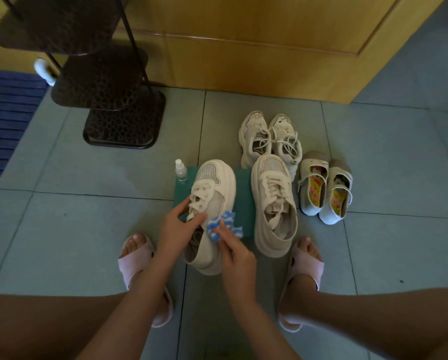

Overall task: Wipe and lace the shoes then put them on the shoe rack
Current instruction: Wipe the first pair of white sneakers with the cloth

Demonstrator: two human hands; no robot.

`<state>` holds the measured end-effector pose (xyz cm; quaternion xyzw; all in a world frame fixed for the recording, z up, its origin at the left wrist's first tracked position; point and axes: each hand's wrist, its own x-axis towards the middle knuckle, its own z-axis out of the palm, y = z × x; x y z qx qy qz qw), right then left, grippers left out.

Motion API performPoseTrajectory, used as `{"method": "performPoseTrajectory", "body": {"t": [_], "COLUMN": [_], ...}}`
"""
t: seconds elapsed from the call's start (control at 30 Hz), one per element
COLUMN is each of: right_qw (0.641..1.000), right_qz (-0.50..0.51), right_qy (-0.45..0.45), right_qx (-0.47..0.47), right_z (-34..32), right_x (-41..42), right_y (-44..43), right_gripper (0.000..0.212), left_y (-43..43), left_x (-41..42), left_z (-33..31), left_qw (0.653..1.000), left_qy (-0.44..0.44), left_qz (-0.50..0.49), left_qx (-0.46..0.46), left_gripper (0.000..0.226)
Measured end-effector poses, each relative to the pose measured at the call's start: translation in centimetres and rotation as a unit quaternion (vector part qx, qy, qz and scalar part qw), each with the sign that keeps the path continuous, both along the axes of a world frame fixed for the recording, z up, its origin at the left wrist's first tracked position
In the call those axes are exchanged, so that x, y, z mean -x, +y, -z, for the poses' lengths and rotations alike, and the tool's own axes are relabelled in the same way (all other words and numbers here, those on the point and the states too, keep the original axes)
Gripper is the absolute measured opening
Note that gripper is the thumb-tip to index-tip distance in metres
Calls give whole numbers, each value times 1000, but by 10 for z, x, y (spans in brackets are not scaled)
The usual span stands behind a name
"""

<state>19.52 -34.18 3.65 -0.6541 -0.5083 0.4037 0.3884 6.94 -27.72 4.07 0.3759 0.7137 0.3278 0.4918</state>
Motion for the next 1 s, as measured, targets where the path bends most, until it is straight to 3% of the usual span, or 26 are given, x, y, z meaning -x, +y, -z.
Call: {"method": "performPoseTrajectory", "body": {"t": [0.17, 0.33, 0.47, 0.57, 0.7, 0.8, 0.9, 1.0], "right_qw": [993, 981, 998, 989, 964, 975, 979, 979], "right_qz": [-37, -51, -33, 60, 177, 136, 80, 3], "right_qy": [-64, -146, -42, 91, 187, 176, 186, 203], "right_qx": [-87, -119, -30, 100, 73, 20, 30, 30], "right_z": [12, 19, 4, -19, -59, -75, -78, -82], "right_x": [3, 4, 5, -3, -28, -40, -37, -18], "right_y": [-28, -54, -70, -62, -16, 24, 58, 81], "right_gripper": [35, 55, 56, 56, 22, 22, 19, 20], "left_y": [0, 1, 3, 6, 9, 13, 20, 28], "left_x": [-2, -10, -17, -25, -35, -29, -15, -6], "left_z": [3, 3, 2, 0, -3, -15, -41, -66], "left_qw": [1000, 1000, 999, 995, 984, 991, 999, 984], "left_qy": [1, 9, 53, 97, 163, 90, 11, -174], "left_qz": [-9, -16, -2, 25, 73, 75, 32, -34], "left_qx": [7, -7, -8, -6, 12, 65, 42, 13], "left_gripper": [59, 60, 62, 66, 70, 69, 51, 42]}}
